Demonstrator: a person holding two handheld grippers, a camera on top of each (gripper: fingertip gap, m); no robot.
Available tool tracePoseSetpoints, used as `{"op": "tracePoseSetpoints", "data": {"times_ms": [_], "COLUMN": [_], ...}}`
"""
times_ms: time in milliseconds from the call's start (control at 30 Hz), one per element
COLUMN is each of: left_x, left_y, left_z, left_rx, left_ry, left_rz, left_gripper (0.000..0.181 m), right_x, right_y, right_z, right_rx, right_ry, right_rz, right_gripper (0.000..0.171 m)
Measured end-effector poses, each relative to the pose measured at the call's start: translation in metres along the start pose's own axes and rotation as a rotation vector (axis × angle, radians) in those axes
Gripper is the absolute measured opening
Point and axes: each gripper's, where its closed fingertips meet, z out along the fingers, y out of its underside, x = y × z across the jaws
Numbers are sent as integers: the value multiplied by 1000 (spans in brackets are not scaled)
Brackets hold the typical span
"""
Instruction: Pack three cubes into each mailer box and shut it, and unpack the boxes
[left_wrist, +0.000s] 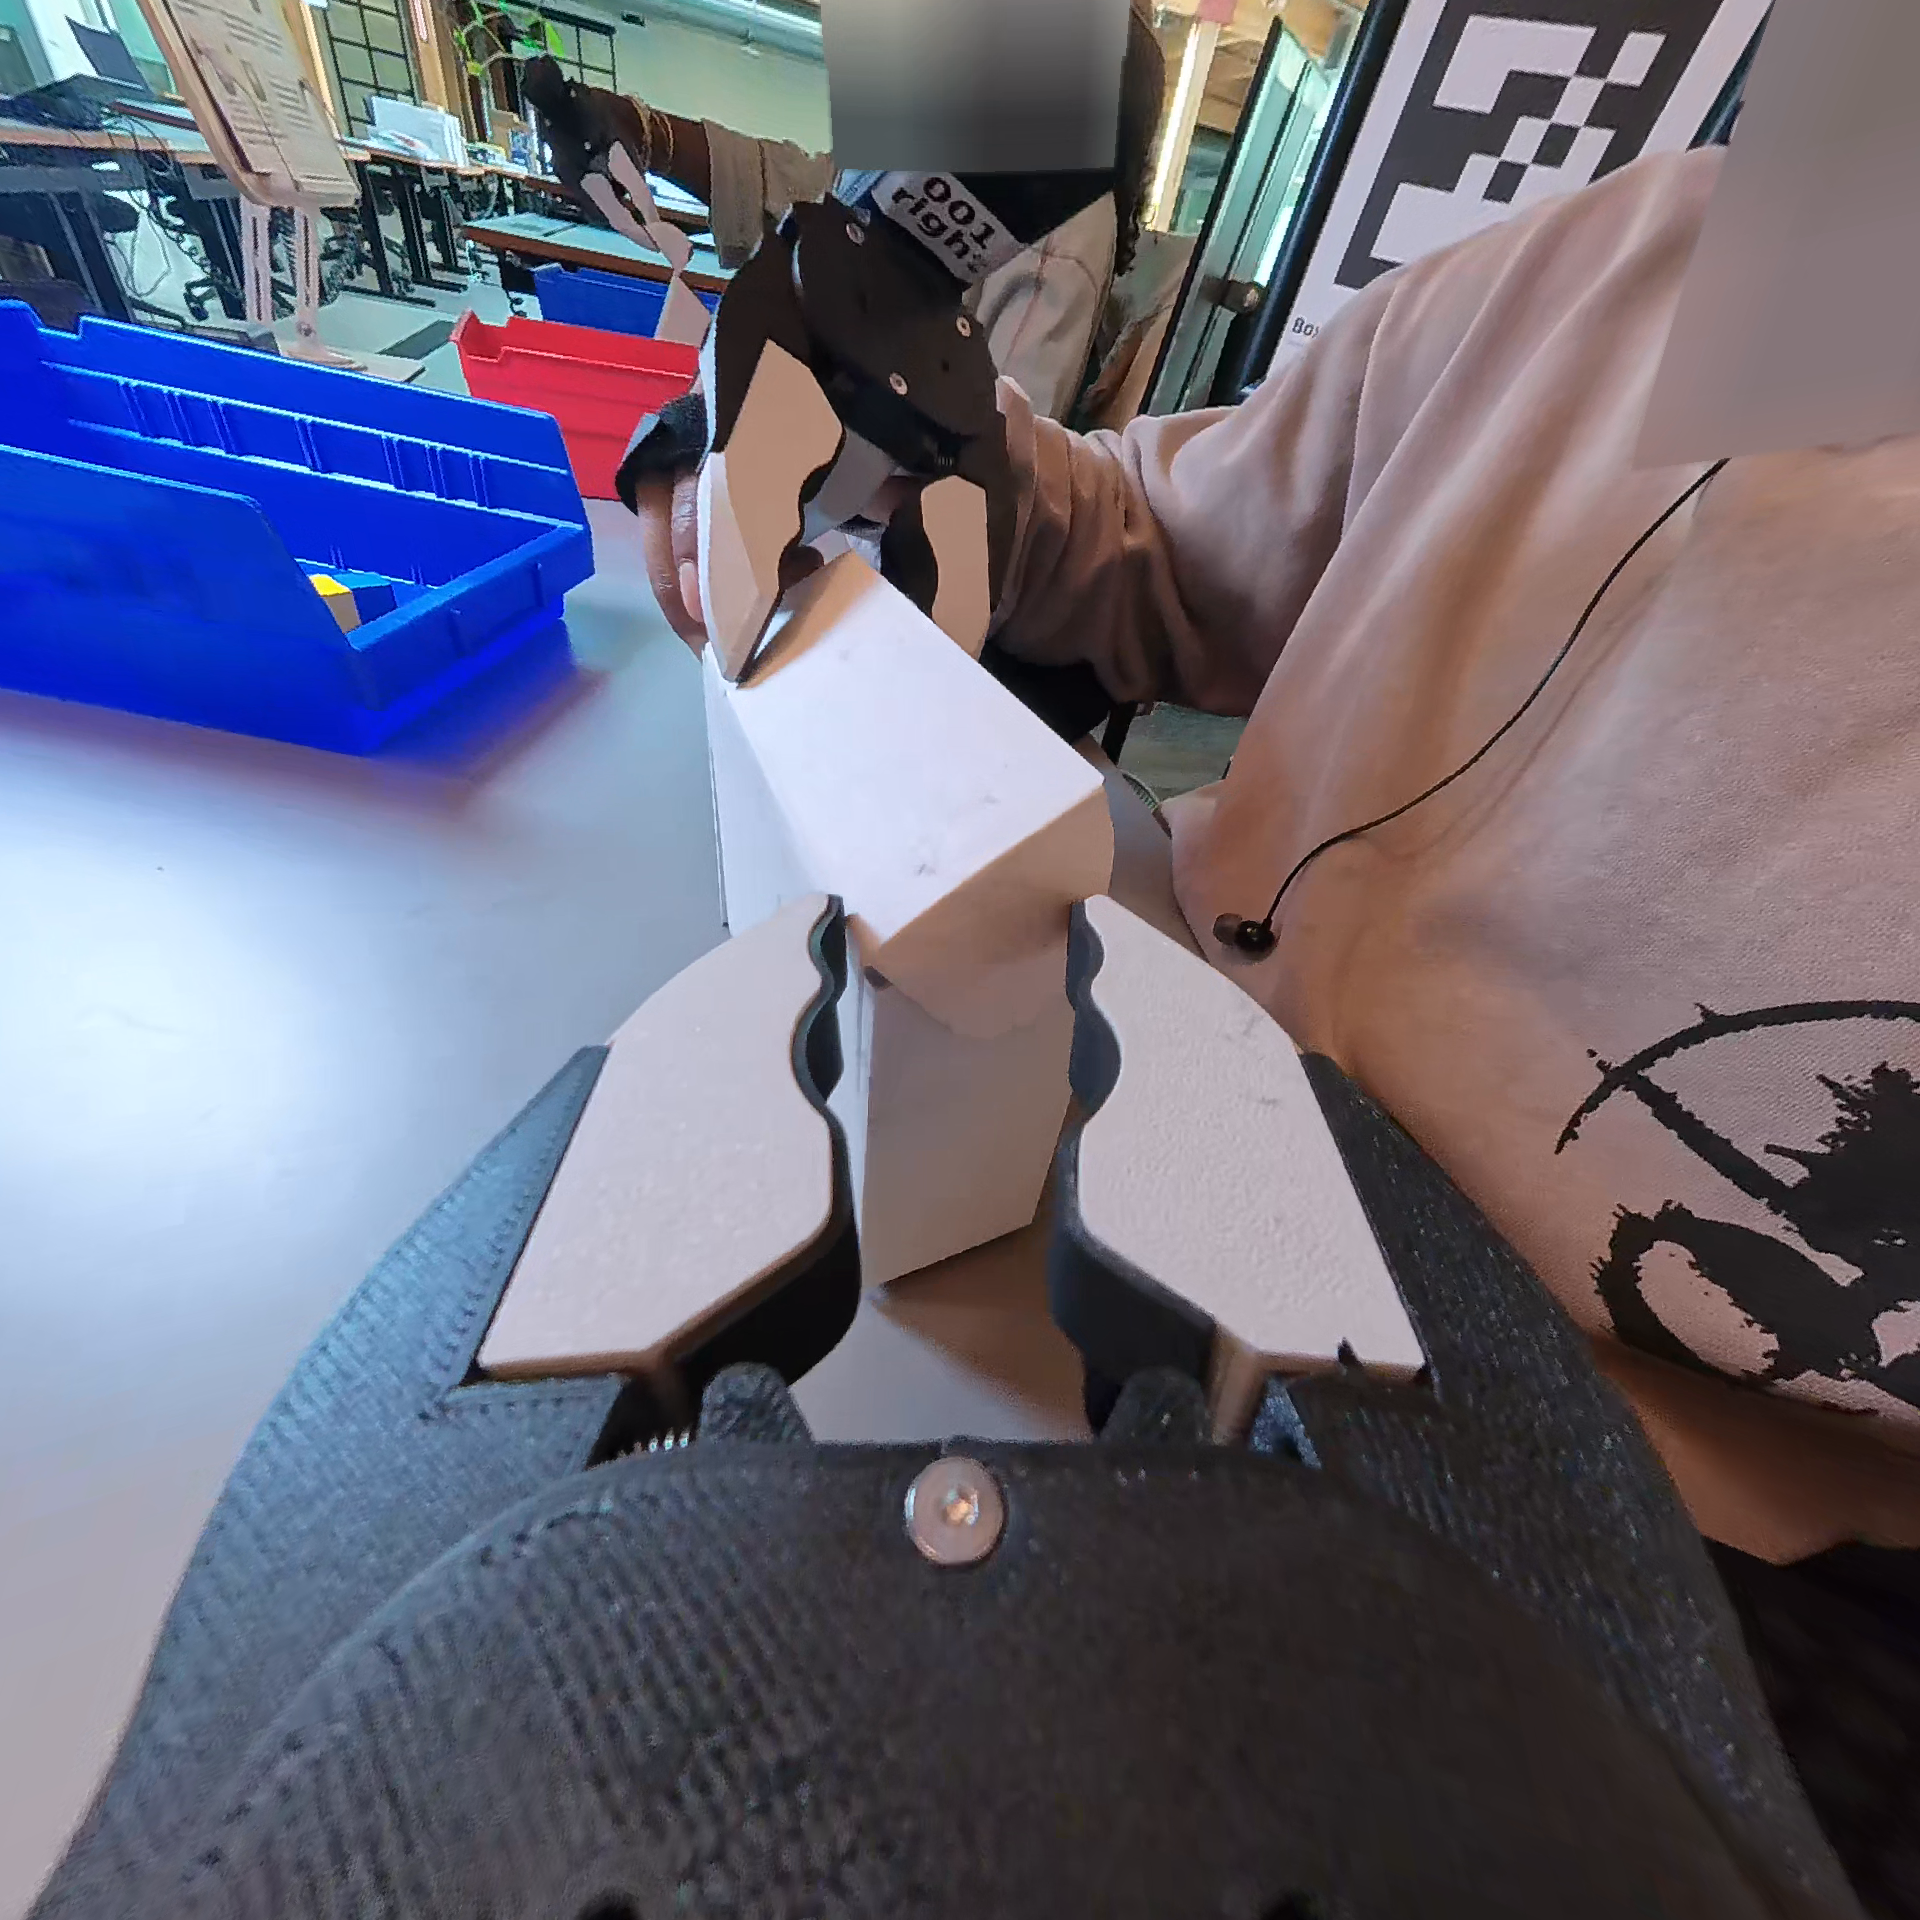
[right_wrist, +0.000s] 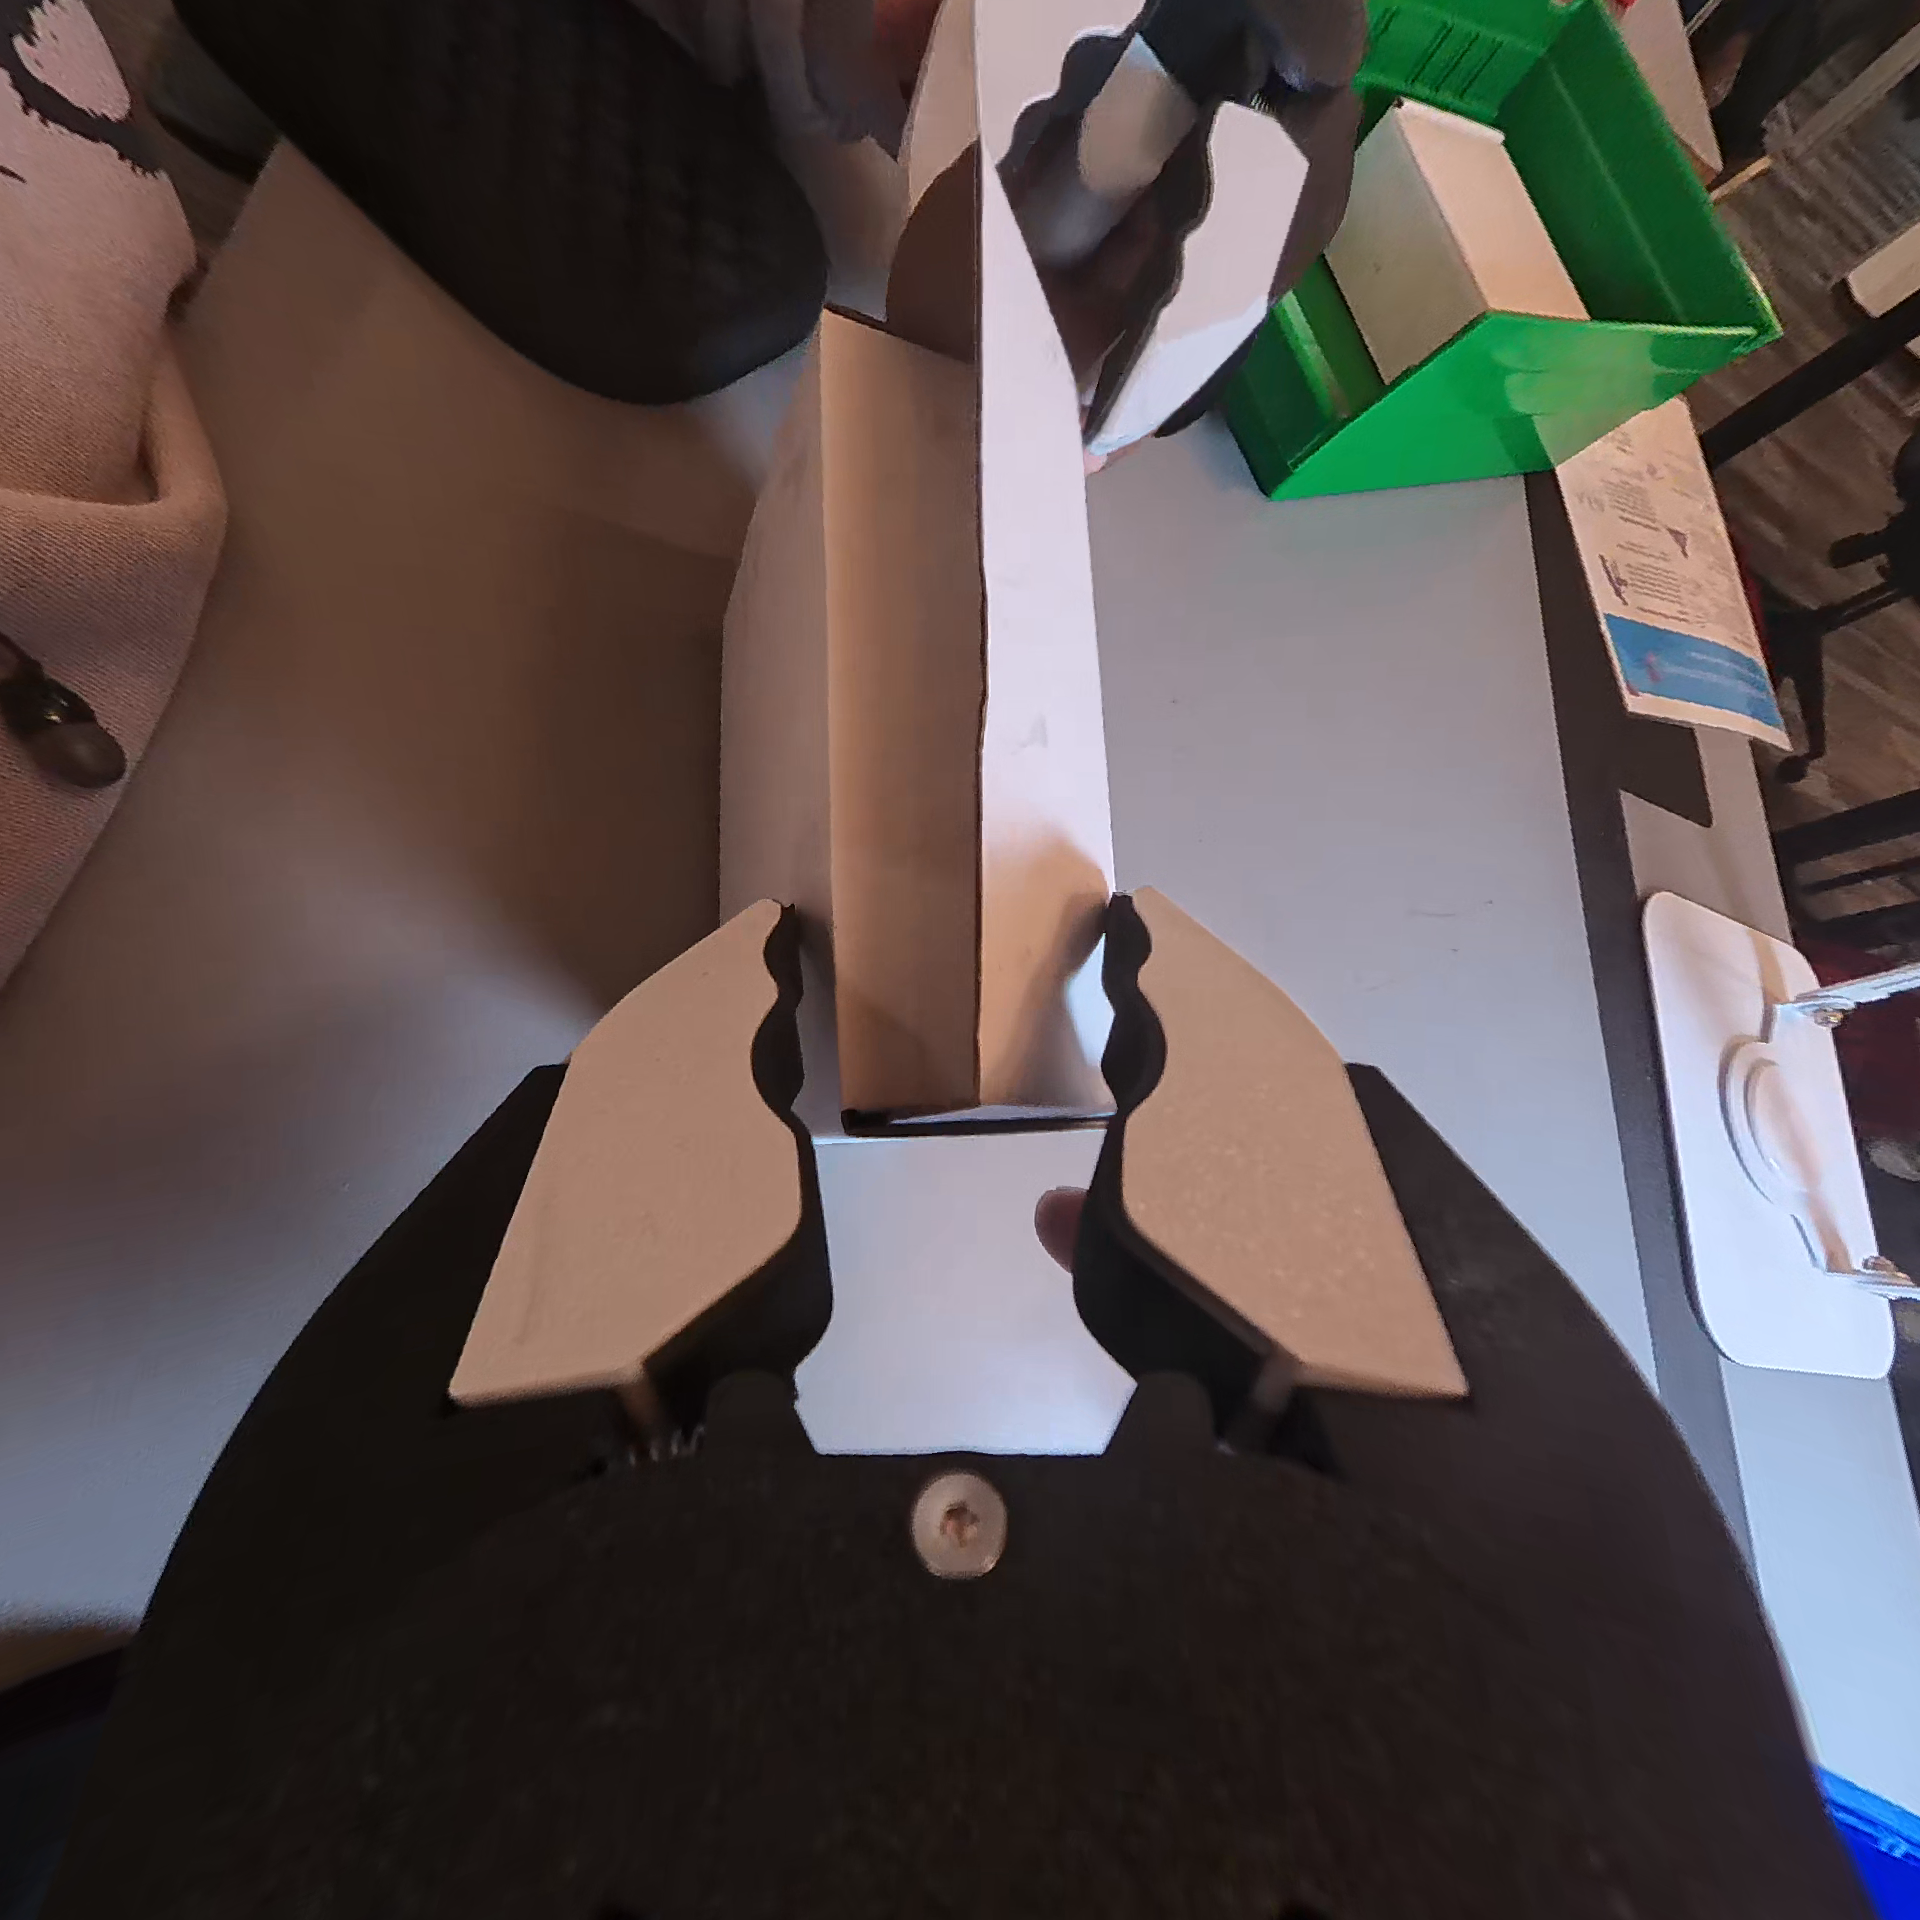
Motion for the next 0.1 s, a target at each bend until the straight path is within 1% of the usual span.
{"op": "tracePoseSetpoints", "data": {"times_ms": [33, 100], "left_x": [0, 1], "left_y": [-1, -4], "left_z": [0, 1], "left_rx": [8, 34], "left_ry": [6, 17], "left_rz": [-5, -16], "left_gripper": [41, 40], "right_x": [0, -1], "right_y": [0, 0], "right_z": [0, 0], "right_rx": [0, 0], "right_ry": [3, 5], "right_rz": [-3, -6], "right_gripper": [56, 56]}}
